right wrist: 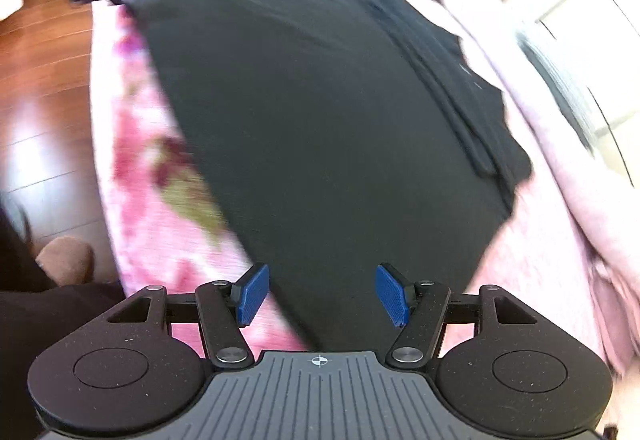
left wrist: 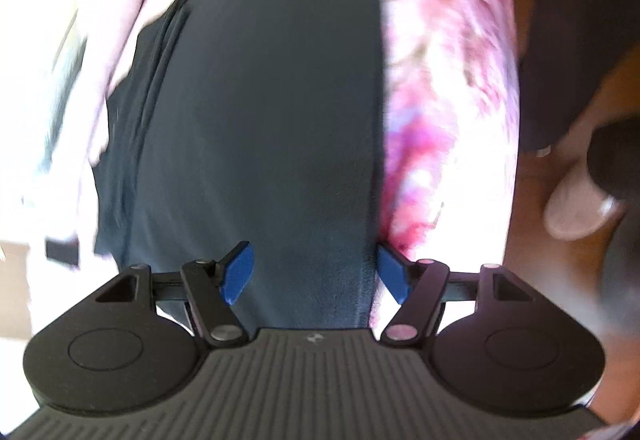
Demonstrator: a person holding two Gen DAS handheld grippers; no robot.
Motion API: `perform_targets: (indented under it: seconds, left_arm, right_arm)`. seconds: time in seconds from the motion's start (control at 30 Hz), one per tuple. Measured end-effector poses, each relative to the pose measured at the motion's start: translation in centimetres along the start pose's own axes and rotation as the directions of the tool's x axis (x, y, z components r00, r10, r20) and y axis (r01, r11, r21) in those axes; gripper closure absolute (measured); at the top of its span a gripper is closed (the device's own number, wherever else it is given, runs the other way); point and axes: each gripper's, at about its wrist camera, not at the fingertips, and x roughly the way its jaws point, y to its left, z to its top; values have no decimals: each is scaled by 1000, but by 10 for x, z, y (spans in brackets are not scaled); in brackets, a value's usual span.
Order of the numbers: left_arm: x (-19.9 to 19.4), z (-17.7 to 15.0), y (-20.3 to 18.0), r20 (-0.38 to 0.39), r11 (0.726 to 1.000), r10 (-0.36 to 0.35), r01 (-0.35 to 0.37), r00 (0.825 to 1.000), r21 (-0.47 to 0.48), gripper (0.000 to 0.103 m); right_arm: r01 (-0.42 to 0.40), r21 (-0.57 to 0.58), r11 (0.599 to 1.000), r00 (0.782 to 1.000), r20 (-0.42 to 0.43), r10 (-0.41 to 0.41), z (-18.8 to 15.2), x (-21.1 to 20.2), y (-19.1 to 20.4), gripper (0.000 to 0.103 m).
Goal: Fold clothes
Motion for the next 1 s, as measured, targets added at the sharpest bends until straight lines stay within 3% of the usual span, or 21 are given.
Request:
perform_targets:
  seconds: [0.03, 0.13, 0.27, 0.37, 0.47, 0.6, 0.7, 0.83, 0.93, 1.0]
  left_arm:
    - [-2, 0, -4, 10, 999, 8, -8, 1000, 37, 49]
    - [2, -1, -3, 12, 1000, 8, -8, 1000, 20, 49]
    - [10, 15, 15, 35, 995, -39, 42, 999, -87, 49]
    - [21, 32, 20, 64, 995, -48, 53, 997, -87, 49]
    - [31, 32, 26, 46, 994, -13, 18, 999, -108, 34]
    - [41, 7, 41, -25, 988, 63, -66, 998, -139, 34]
    - [46, -17, 53, -117, 971, 122, -143, 986, -191, 38]
    - [51, -25, 52, -137, 974, 136, -158, 981, -163, 45]
    - [61, -19, 54, -132, 977, 137, -156, 982, -145, 57]
    - [65, -19, 56, -134, 978, 127, -147, 983, -147, 74]
  right_arm:
    - [-5, -17, 1000, 1000, 12, 5, 1, 1, 6, 40]
    - [-21, -47, 999, 999, 31, 22, 4, 6, 22, 40]
    - [-22, -54, 998, 997, 70, 25, 13, 14, 31, 40]
    - [-20, -59, 998, 995, 95, 26, 16, 16, 40, 40]
    - [-11, -67, 998, 994, 105, 18, 16, 18, 42, 40]
    - [35, -73, 997, 994, 109, -27, 4, 15, 40, 40]
    - [134, -90, 987, 987, 102, -124, -13, 12, 37, 40]
    - [306, -141, 942, 952, 30, -305, -40, 21, 30, 40]
    - [333, -166, 928, 942, 10, -336, -51, 26, 22, 40]
    - [332, -205, 921, 942, 18, -335, -54, 28, 20, 40]
